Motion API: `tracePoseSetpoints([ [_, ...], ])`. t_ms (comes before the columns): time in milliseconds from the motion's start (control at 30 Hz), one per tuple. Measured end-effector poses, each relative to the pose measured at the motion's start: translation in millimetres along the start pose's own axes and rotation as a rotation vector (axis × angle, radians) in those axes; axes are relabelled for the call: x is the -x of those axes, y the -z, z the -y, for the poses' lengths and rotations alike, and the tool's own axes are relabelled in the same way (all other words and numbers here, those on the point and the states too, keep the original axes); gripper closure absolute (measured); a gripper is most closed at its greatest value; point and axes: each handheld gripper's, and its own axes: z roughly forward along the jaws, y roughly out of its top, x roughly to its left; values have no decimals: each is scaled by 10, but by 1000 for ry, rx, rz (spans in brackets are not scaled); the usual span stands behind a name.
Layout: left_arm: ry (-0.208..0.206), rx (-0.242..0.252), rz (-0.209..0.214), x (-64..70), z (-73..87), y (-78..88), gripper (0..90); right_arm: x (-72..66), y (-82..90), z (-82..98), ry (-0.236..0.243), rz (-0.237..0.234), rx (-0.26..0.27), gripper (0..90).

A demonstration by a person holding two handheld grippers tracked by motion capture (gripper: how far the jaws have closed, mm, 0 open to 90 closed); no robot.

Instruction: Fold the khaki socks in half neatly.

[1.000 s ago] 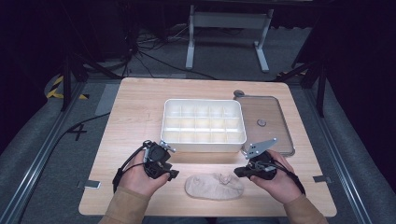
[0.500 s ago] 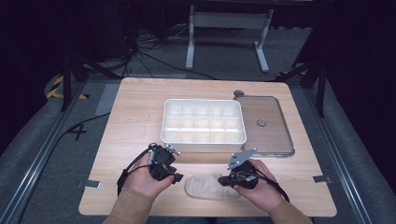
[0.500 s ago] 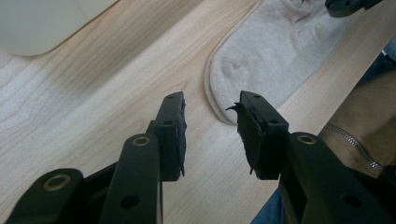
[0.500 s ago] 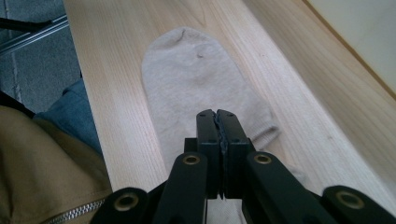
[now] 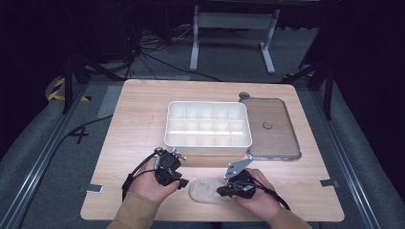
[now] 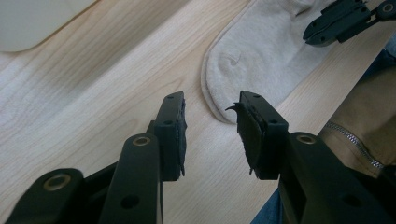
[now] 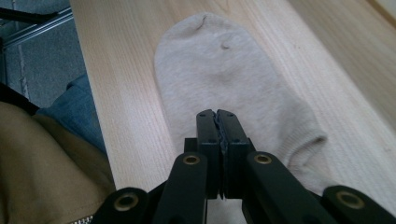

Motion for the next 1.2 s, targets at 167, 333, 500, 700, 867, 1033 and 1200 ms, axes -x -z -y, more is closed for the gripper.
tracePoseSetpoints([
  [167,-4,-16,-1,10,-11,-56,625,-60,-82,2,18,-18,-24,894],
  [333,-2,-25,-1,9,-15,-100,628,-79,-110,3,25,-26,-33,894],
  [500,-4,-34,1,-4,-17,-144,631,-87,-140,13,26,-39,-52,894],
  [700,9,-44,0,-4,-24,-197,634,-113,-169,15,47,-20,-68,896],
  [867,54,-53,-1,-19,-24,-251,632,-118,-170,18,39,-18,-73,897],
  [1033,71,-69,9,-24,-32,-356,639,-106,-173,22,38,-26,-68,897],
  [1200,64,-99,9,6,-48,-446,653,-100,-172,25,37,-29,-66,896],
])
